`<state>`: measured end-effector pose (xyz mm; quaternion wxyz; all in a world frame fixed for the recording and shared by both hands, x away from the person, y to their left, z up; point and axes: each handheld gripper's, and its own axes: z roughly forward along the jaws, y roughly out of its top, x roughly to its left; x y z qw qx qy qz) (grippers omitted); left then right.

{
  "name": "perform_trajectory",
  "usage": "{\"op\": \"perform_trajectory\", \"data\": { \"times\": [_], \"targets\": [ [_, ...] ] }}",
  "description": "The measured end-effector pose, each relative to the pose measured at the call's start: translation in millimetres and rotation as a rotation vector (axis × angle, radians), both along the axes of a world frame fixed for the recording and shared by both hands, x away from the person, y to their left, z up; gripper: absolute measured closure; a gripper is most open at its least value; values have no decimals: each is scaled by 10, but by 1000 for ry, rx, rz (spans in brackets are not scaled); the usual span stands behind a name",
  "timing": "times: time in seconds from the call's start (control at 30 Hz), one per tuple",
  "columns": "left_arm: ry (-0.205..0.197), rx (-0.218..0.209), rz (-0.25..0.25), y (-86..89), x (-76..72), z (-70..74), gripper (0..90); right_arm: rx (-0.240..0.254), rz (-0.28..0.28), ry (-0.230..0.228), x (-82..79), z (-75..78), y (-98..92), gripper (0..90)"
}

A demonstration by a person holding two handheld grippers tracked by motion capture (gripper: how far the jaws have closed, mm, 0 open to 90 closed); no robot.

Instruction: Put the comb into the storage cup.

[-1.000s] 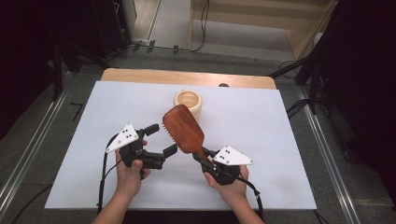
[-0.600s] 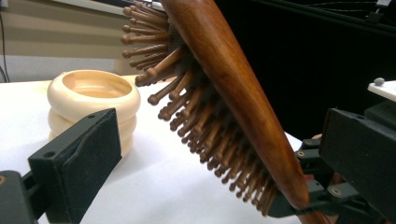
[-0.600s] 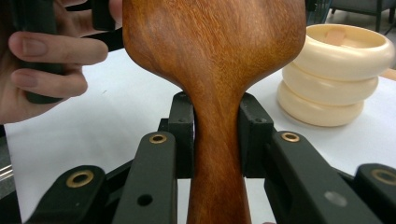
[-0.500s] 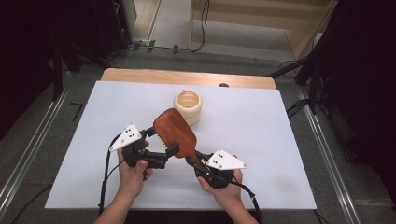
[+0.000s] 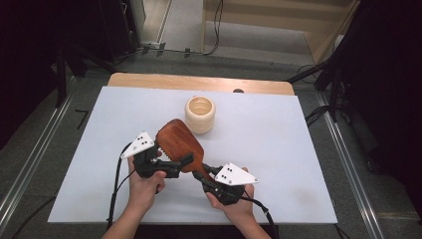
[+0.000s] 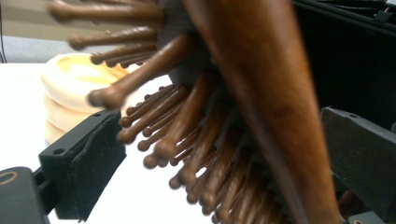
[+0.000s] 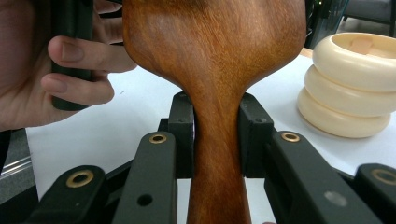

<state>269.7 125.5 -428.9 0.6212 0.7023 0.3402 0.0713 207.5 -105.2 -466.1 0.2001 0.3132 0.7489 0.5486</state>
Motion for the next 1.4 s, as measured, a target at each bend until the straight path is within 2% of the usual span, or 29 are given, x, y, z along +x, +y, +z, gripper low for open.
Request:
{"op": "perform_trajectory", "data": {
  "times": [0.1,0.4,0.5,0.77,0.9,1.0,1.07,1.17,1.27,1.33,1.4],
  "targets": [
    [6,4,1,-10,-1,-1,71,-1,2,-2,-8,-4,19,697],
    [13,5,-6,-27,-14,6,252,-15,0,-15,-17,-16,45,697],
    [43,-10,-28,-13,8,-2,287,-12,-7,-11,-17,-26,51,697],
    [61,-37,-66,-8,20,-7,368,-11,-19,-33,-17,-50,62,697],
    [90,-71,-107,7,44,-22,432,-12,-30,-46,-12,-69,73,696],
    [83,-83,-129,12,40,-16,483,-10,-33,-55,-6,-79,80,694],
    [83,-85,-143,22,40,-7,509,6,-19,-44,14,-83,76,689],
    [75,-101,-152,40,37,1,537,22,-19,-45,29,-78,65,653],
    [49,-94,-141,65,31,26,551,40,-8,-72,59,-76,61,523],
    [41,-89,-137,85,34,37,554,37,-14,-113,107,-93,63,407],
    [37,-83,-133,95,35,40,558,40,-24,-108,130,-95,56,363]
  ]
}}
